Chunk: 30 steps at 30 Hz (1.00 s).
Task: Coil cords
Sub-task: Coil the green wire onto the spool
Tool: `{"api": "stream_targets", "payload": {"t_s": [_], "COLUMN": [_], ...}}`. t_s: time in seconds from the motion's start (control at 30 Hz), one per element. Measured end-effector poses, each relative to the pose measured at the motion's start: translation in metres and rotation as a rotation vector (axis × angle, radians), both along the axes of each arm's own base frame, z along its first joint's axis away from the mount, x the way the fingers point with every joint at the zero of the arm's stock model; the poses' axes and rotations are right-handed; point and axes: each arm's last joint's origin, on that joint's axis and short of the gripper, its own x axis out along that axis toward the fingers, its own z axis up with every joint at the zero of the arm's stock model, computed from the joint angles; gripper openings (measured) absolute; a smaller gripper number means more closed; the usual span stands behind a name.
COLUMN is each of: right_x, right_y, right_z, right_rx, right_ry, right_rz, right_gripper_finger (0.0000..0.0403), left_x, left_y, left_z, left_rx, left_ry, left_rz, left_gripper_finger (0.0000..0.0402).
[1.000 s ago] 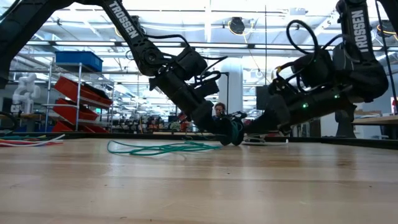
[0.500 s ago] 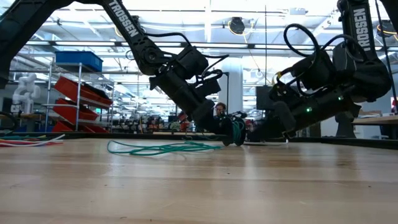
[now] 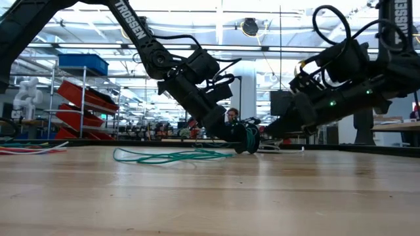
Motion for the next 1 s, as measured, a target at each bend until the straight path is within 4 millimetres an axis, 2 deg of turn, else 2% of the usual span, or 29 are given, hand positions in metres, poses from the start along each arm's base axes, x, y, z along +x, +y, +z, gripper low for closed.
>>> {"api": "stream_targets", "payload": {"t_s": [0.2, 0.43, 0.77, 1.0], "right_x": [0.003, 0.018, 0.018, 0.018], "right_y": [-0.001, -0.001, -0.005, -0.006], "right_z": [0.007, 0.011, 0.009, 0.01], "right_rx": [0.012, 0.011, -0.003, 0.028], "right_ry": [-0.037, -0.013, 0.019, -0.005], "right_rz": [-0.034, -0.038, -0.151, -0.17], "right_gripper_finger": [0.0137, 0.0128, 0.0126, 0.0125], "left_x": [0.0, 0.002, 0.004, 0.005], "left_y": [-0.001, -0.007, -0.013, -0.014], "left_z": [0.0, 0.0, 0.0, 0.0], "left_rx": [-0.004, -0.006, -0.007, -0.007], "left_ry": [0.001, 0.0, -0.001, -0.002], "left_rz": [-0.002, -0.016, -0.036, -0.037], "left_gripper_finger": [0.0, 0.0, 0.0, 0.0]}}
